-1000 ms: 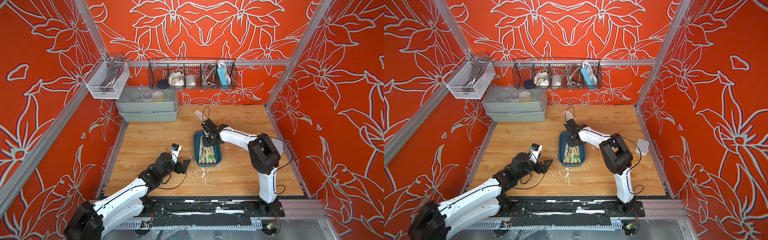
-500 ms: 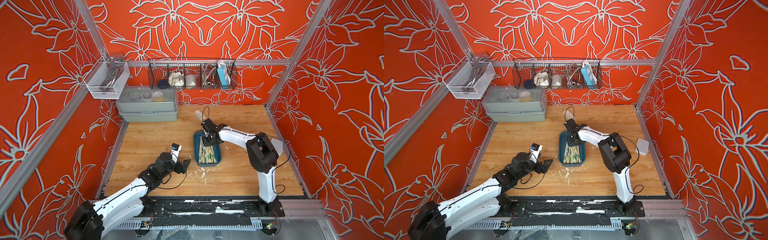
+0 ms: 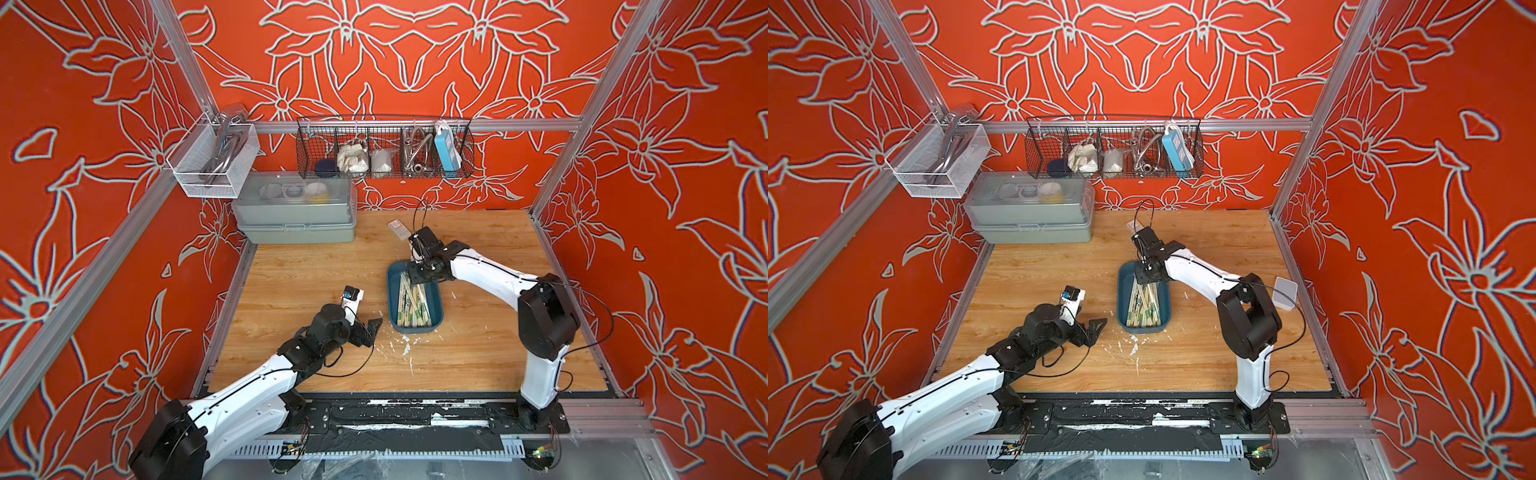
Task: Take the paired disposable chopsticks out of the storage box
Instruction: Pick up the paired disposable chopsticks from the storage box, then place the paired disposable chopsticks at the center of the board.
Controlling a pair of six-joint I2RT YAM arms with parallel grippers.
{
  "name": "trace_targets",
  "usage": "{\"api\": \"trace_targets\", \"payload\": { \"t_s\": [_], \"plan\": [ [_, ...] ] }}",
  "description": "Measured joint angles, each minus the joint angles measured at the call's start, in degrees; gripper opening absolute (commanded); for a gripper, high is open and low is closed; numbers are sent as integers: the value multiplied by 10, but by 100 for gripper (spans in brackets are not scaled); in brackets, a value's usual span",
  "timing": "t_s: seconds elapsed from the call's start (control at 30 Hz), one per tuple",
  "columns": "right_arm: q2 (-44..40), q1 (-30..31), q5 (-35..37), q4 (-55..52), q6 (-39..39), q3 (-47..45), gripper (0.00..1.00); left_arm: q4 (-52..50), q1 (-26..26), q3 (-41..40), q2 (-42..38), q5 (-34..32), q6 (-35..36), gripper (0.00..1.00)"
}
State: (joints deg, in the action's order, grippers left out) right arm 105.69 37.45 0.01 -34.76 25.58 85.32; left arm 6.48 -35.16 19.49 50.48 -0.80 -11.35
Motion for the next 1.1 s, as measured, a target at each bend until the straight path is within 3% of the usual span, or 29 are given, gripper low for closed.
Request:
{"api": "trace_targets", "payload": {
  "t_s": [0.27, 0.83, 1.1],
  "plan": [
    [-120, -65, 2, 9, 17, -49, 12, 0, 0, 0, -22, -15, 0, 98],
    [-123, -92, -22, 34, 10, -88, 8, 9, -1, 0, 12, -14, 0, 98],
    [-166, -92, -35, 37, -4, -95, 7, 9, -1, 0, 19, -14, 0, 98]
  ]
}}
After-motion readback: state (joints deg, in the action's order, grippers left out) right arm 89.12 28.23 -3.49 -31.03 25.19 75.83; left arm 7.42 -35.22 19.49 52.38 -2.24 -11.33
